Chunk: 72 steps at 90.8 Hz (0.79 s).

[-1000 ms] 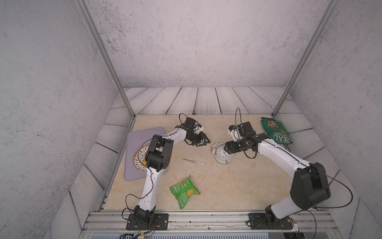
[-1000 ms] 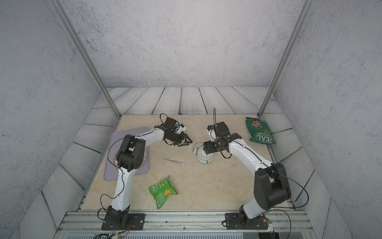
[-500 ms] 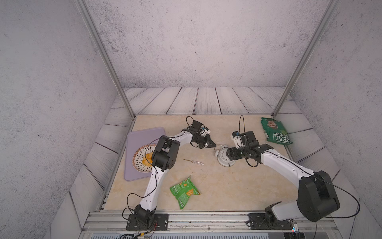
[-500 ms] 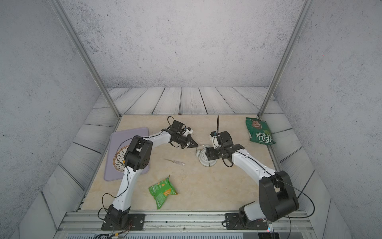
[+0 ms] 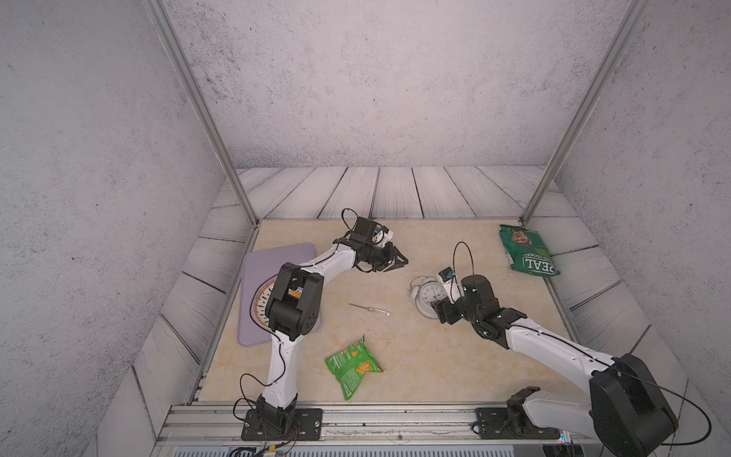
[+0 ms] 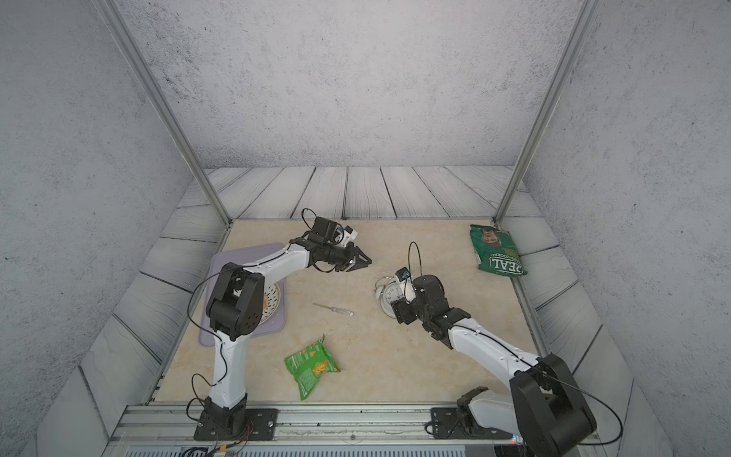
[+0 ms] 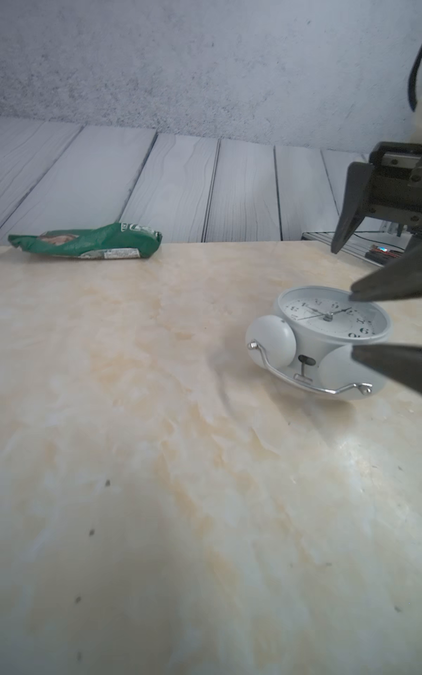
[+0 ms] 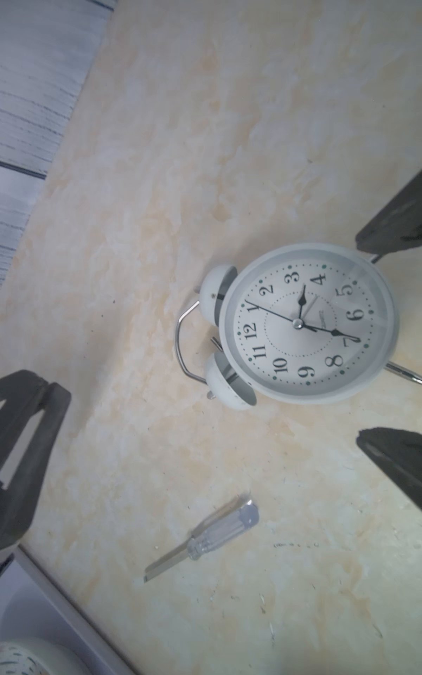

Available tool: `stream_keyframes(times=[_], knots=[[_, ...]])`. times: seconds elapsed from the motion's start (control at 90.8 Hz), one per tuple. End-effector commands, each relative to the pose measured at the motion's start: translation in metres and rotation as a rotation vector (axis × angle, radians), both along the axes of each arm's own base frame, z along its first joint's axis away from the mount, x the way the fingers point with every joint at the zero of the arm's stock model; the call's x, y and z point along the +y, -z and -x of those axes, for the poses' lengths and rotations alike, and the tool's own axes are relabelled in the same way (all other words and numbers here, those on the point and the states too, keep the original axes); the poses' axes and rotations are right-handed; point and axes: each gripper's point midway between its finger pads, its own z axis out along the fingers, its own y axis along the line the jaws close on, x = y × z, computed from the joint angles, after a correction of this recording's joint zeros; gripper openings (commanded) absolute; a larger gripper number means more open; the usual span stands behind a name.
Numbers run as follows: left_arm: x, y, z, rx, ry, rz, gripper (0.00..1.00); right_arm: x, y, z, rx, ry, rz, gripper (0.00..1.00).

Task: Remove the battery from the alarm
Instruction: Move the alarm to the center of the board, then adjust the alarm at the center of the board.

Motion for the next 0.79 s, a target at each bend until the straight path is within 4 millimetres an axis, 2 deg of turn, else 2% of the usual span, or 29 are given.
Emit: stream_keyframes(times=[0.0,0.187,0.341,0.44,0.561,0.661,0.782], knots=[[-0.012,0.039,0.009,0.043,0.082,0.016,0.41,-0.003,-0.032,-0.011,-0.122,0.027,-0.015,0.81],[-0.024,0.063,0.014,0.071,0.142,0.030,0.52,-0.006,-0.035,-0.004,-0.120,0.042,-0.044,0.81],[-0.036,0.082,0.012,0.116,0.171,0.050,0.49,-0.008,-0.034,0.001,-0.103,0.041,-0.046,0.81],[-0.047,0.086,0.013,0.143,0.185,0.089,0.42,-0.009,-0.034,0.002,-0.096,0.034,-0.030,0.82],[-0.054,0.088,0.019,0.164,0.205,0.116,0.26,-0.010,-0.034,0.003,-0.097,0.025,-0.008,0.82],[-0.053,0.080,0.021,0.164,0.196,0.139,0.14,-0.009,-0.033,0.004,-0.100,0.003,0.008,0.82],[-0.046,0.061,0.019,0.136,0.171,0.141,0.00,-0.004,-0.027,0.007,-0.089,-0.045,0.023,0.82]])
